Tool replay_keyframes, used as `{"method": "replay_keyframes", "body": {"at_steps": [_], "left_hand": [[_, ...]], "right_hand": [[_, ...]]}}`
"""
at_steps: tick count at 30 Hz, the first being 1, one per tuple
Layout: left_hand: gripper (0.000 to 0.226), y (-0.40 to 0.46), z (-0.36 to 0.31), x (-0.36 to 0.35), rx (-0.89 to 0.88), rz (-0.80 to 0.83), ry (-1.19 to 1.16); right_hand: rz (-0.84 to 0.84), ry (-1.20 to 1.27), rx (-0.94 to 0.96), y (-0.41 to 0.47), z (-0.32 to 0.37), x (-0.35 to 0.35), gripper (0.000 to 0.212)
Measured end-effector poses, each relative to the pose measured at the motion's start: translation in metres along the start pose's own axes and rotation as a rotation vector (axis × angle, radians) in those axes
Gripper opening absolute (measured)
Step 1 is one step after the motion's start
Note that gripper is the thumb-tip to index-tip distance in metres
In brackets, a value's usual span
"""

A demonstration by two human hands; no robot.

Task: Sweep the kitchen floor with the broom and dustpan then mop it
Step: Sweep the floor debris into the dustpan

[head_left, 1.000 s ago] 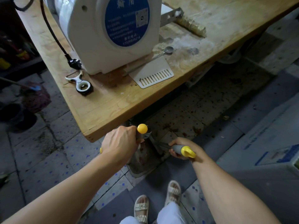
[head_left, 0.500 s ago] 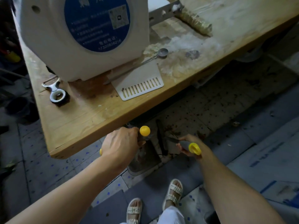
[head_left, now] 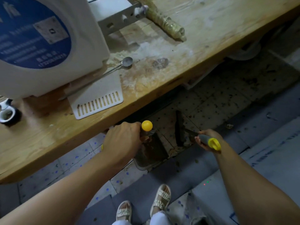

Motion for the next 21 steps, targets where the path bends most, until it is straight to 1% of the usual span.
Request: {"method": "replay_keyframes", "body": {"at_steps": [2, 6, 10, 12, 16, 21], "left_hand": [[0.026, 0.006, -0.010, -0.001, -0.011, 0.018, -0.008], [0.029, 0.013, -0.026, 0.002, -0.060, 0.023, 0.005], [0.026, 0.013, -0.028, 0.005, -0.100, 0.025, -0.004], [0.025, 0.007, -0.025, 0.008, -0.124, 0.016, -0.008], [0.025, -0.009, -0.014, 0.014, -0.173, 0.007, -0.022], [0.023, -0.032, 0.009, 0.019, -0.210, -0.002, -0.022]], "right_hand": [[-0.018, -0.018, 0.023, 0.009, 0.008, 0.004, 0.013], [-0.080, -0.139, 0.086, 0.011, 0.014, 0.005, 0.019], [-0.118, -0.126, 0.112, -0.005, 0.007, 0.013, 0.019], [-0.081, -0.092, 0.083, -0.019, 0.001, 0.016, 0.017], [-0.002, -0.056, -0.012, -0.050, -0.030, 0.007, 0.021], [-0.039, -0.046, -0.030, -0.071, -0.088, -0.004, 0.009]]}}
Point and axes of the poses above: each hand's wrist, its own y-axis towards the middle knuckle, its own x-axis out of the back of the hand, z = x × y, the point moved 9 cm from there along y, towards the middle knuckle, and after that the axes turned 9 degrees about -z, right-handed, at the moved point
